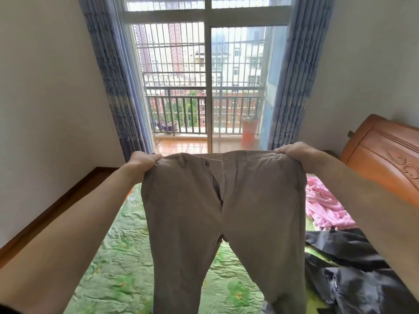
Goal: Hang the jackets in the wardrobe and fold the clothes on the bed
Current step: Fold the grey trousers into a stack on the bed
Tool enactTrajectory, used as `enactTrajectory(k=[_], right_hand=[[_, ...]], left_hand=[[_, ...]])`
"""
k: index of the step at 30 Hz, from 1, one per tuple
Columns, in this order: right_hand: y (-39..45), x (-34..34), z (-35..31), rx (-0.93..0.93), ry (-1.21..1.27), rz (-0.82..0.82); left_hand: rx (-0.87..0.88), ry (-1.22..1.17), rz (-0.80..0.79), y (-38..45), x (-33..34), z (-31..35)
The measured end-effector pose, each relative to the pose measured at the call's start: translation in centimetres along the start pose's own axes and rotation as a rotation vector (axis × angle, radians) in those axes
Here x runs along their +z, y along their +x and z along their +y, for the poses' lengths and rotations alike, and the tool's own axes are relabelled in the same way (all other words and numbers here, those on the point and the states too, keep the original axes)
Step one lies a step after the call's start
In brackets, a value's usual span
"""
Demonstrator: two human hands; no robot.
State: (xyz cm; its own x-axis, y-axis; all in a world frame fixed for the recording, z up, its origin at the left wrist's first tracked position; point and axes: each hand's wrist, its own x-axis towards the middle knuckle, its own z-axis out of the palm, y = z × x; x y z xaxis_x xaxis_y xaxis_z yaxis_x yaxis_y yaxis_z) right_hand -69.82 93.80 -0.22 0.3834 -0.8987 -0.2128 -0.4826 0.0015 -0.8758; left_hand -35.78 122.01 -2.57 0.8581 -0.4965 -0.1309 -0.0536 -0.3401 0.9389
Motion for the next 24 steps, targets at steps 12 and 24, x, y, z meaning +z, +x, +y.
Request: enactTrajectory(k=[12, 24], right_hand=[[-5.3, 6.6, 1.3, -0.062, 0.453, 0.072], [-13.1, 12.0, 4.7, -0.735, 0.171, -0.116]], left_hand=[[0.014, -0.265, 0.074, -5.7, 9.0, -1.3], [0.680, 0.009, -0.122, -15.3, 12.8, -1.7]])
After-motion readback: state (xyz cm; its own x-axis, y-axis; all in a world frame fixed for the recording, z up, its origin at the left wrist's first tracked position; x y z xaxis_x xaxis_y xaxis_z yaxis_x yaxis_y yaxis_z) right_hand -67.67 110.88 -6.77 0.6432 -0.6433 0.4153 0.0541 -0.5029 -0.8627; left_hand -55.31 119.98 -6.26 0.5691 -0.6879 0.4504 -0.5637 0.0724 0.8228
